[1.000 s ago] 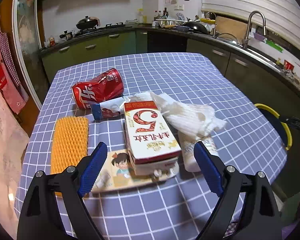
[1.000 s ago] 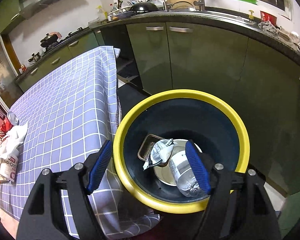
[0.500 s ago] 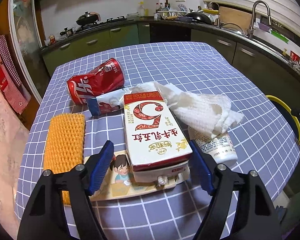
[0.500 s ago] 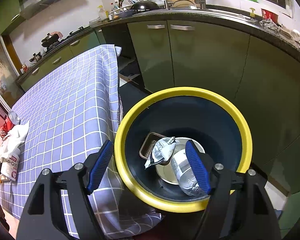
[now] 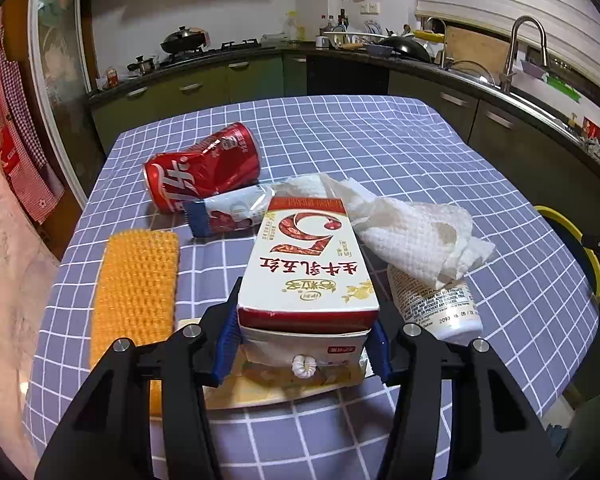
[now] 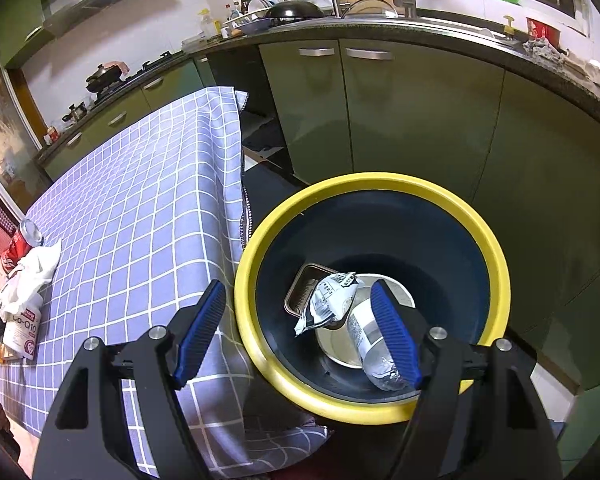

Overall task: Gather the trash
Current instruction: 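Grasp the red-printed white milk carton with the left gripper, then carry the milk carton over the bin and open the left gripper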

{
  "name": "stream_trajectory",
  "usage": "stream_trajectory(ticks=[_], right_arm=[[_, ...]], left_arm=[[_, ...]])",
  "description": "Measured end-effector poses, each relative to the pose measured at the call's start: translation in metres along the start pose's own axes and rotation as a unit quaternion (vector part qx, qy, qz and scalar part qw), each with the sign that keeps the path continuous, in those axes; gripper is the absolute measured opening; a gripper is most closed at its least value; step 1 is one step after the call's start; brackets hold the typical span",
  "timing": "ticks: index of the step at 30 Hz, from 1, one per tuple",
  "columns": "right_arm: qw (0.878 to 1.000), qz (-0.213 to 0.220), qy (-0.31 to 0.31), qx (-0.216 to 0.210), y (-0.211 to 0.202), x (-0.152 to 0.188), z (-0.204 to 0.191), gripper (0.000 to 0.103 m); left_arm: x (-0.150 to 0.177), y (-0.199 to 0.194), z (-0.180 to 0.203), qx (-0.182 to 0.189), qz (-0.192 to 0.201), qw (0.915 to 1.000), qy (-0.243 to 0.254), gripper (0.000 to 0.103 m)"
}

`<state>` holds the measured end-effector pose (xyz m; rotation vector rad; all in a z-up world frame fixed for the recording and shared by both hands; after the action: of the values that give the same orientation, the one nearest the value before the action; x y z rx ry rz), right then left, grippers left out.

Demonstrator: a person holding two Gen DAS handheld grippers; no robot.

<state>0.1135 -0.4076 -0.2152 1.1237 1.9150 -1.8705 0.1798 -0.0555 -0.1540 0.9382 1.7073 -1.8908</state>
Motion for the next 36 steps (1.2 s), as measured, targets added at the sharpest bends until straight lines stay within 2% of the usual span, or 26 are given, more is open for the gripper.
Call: stream_trajectory(ticks=[10, 23, 26, 31, 36], right_arm=[[1.0, -0.003, -0.005, -0.004, 0.0, 0.002, -0.004, 0.071], [1.0, -0.001, -0.003, -0.003, -0.003, 0.002, -0.002, 0.071], [1.0, 0.006, 0.0, -0.002, -0.008, 0.0, 0.002, 0.071], [0.999, 0.027, 0.015, 0.012, -0.025, -0.006, 0.024, 0.071], [0.997, 0.05, 0.042, 0.037, -0.044, -0.009, 0.063, 0.071]], left_arm=[[-0.009, -0.043, 0.002, 0.003, 0.037, 0.9993, 0.005, 0.052], [-0.029, -0.079, 0.032, 0.036, 0.077, 0.9959, 0.032, 0.052], [-0.035, -0.082, 0.05, 0.056, 0.081, 0.994, 0.047, 0.052], [-0.05, -0.079, 0.101, 0.112, 0.088, 0.9861, 0.085, 0.052], [-0.064, -0.062, 0.174, 0.187, 0.075, 0.9712, 0.128, 0.052]])
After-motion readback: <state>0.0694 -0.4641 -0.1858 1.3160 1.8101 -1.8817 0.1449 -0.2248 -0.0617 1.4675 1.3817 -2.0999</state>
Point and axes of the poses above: each gripper's, at about its wrist camera, not at the fingertips, and y roughly the way its jaws point, z to its right, x to its underside, the point moved 5 cm from there along y, roughly the way its jaws point, and after that the axes turned 3 degrees about x, right-handed, at the moved point
